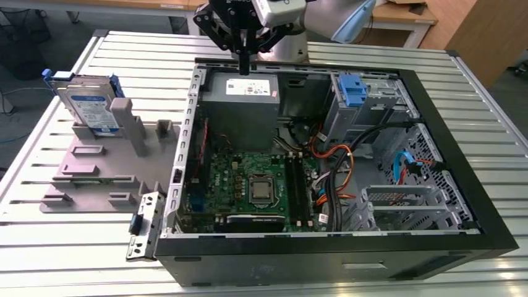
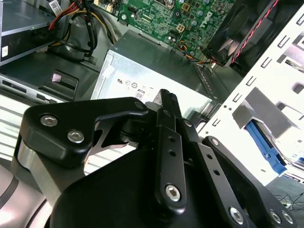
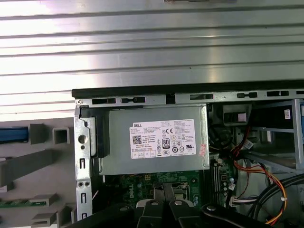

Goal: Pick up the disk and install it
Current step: 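Reach for the disk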

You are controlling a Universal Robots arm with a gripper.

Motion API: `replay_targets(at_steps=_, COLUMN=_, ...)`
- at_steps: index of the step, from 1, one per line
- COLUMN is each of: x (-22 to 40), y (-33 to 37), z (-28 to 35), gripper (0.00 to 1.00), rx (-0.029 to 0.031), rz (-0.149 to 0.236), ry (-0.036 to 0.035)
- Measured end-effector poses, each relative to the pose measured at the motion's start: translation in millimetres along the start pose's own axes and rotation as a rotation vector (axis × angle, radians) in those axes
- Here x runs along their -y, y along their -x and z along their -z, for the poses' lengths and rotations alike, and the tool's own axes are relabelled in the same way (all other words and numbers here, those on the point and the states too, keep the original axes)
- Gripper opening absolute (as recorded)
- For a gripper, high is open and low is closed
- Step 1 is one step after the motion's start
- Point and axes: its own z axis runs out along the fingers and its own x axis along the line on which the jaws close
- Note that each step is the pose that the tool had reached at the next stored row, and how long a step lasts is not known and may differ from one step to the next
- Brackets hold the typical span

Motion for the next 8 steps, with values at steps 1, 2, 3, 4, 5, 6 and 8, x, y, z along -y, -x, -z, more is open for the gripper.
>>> replay_targets(at_steps=1, x=0.0, y=0.0, z=0.0, gripper=0.11, rx=0.0000, rz=0.000, ry=0.0000)
replay_targets(at_steps=2, x=0.0, y=0.0, z=0.0, gripper=0.11, rx=0.0000, rz=0.000, ry=0.0000)
replay_targets(at_steps=3, x=0.0, y=-0.1, z=0.0, gripper=0.11, rx=0.0000, rz=0.000, ry=0.0000)
replay_targets(at_steps=4, x=0.1, y=-0.7, z=0.0, gripper=0.11, rx=0.0001, rz=0.000, ry=0.0000)
replay_targets(at_steps=5, x=0.2, y=-1.4, z=0.1, gripper=0.11, rx=0.0001, rz=0.000, ry=0.0000)
replay_targets(at_steps=6, x=0.2, y=-2.3, z=0.1, gripper=0.11, rx=0.0001, rz=0.000, ry=0.0000)
replay_targets(at_steps=8, x=0.4, y=-5.3, z=0.1, gripper=0.11, rx=0.0002, rz=0.000, ry=0.0001)
